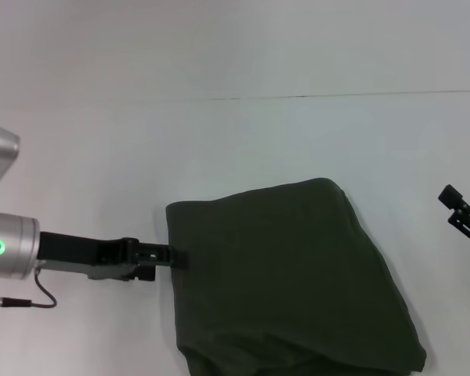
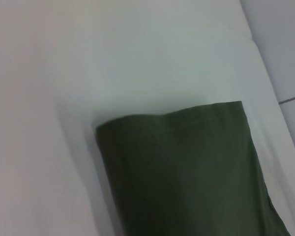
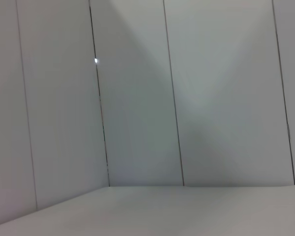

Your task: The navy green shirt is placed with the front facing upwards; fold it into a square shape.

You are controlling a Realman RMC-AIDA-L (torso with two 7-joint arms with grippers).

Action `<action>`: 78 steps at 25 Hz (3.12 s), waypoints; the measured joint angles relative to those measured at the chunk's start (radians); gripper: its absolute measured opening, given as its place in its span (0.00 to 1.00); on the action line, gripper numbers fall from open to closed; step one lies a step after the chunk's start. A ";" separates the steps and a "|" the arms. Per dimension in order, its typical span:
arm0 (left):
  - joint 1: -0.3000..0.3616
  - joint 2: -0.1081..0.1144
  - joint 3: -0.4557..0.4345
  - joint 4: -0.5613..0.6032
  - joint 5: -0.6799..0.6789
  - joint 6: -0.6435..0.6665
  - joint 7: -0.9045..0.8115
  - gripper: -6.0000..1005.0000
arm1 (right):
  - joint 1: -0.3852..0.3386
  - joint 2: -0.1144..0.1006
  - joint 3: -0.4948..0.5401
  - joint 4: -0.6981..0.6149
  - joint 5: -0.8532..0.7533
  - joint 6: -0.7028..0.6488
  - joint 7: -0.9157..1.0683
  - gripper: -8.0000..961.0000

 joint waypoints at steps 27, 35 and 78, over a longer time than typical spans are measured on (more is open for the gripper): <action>-0.037 -0.035 0.067 -0.080 0.003 -0.110 -0.017 0.78 | 0.006 0.000 -0.004 -0.010 -0.006 0.008 0.000 0.88; -0.054 -0.041 0.081 -0.099 0.003 -0.122 -0.019 0.77 | 0.007 0.001 -0.006 -0.010 -0.006 0.011 -0.003 0.88; -0.090 -0.019 0.117 -0.054 0.013 -0.209 -0.005 0.10 | 0.020 0.003 0.002 -0.001 0.000 0.014 -0.007 0.88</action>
